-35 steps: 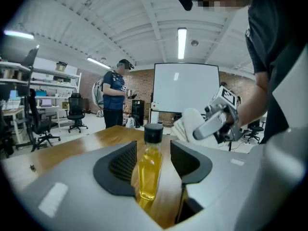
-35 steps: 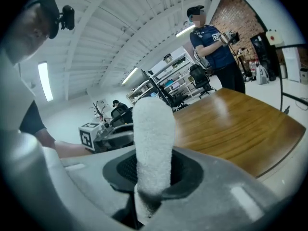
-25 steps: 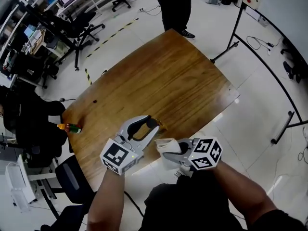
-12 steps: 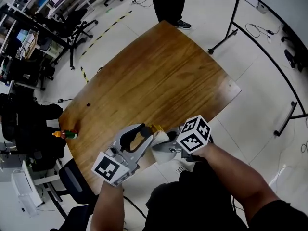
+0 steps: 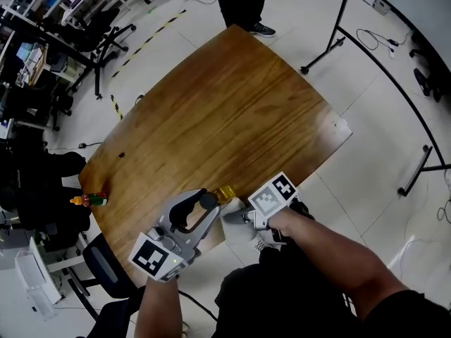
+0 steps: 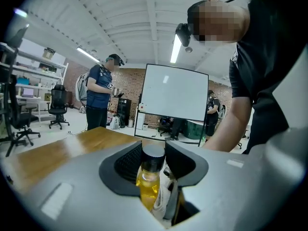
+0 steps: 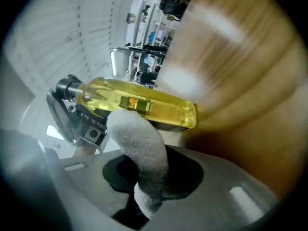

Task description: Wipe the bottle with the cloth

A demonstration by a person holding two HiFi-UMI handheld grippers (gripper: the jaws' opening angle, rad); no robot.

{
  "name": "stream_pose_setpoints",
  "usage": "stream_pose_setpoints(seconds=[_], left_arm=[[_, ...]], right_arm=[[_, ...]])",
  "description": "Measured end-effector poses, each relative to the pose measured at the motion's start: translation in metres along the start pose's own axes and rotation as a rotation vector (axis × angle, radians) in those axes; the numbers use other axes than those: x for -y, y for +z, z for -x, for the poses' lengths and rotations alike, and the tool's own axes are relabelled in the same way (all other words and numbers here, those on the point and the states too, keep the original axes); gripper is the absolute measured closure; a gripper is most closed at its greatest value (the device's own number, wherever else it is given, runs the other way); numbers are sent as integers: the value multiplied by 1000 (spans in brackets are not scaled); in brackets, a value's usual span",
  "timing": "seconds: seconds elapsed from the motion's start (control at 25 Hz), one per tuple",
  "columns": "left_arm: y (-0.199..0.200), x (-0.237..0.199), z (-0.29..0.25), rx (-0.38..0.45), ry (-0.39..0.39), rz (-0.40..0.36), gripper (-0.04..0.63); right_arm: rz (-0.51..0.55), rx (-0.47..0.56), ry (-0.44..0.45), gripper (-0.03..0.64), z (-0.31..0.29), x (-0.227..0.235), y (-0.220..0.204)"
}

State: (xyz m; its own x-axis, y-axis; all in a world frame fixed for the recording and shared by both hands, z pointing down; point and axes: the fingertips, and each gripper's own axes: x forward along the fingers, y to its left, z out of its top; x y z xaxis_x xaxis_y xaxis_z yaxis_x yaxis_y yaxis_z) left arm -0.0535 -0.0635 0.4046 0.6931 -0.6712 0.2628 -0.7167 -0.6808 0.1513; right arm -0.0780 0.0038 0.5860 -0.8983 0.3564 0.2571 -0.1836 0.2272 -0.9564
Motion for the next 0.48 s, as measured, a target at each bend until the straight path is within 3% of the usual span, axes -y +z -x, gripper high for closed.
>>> stream_pose_setpoints(seconds=[0.2, 0.48], left_arm=[[1, 1, -2, -2, 6, 14, 423], [-4, 3, -5, -6, -1, 12, 423]], right_arm=[[-131, -12, -5, 541, 1, 9, -4], [-122, -72, -28, 541, 8, 0, -21]])
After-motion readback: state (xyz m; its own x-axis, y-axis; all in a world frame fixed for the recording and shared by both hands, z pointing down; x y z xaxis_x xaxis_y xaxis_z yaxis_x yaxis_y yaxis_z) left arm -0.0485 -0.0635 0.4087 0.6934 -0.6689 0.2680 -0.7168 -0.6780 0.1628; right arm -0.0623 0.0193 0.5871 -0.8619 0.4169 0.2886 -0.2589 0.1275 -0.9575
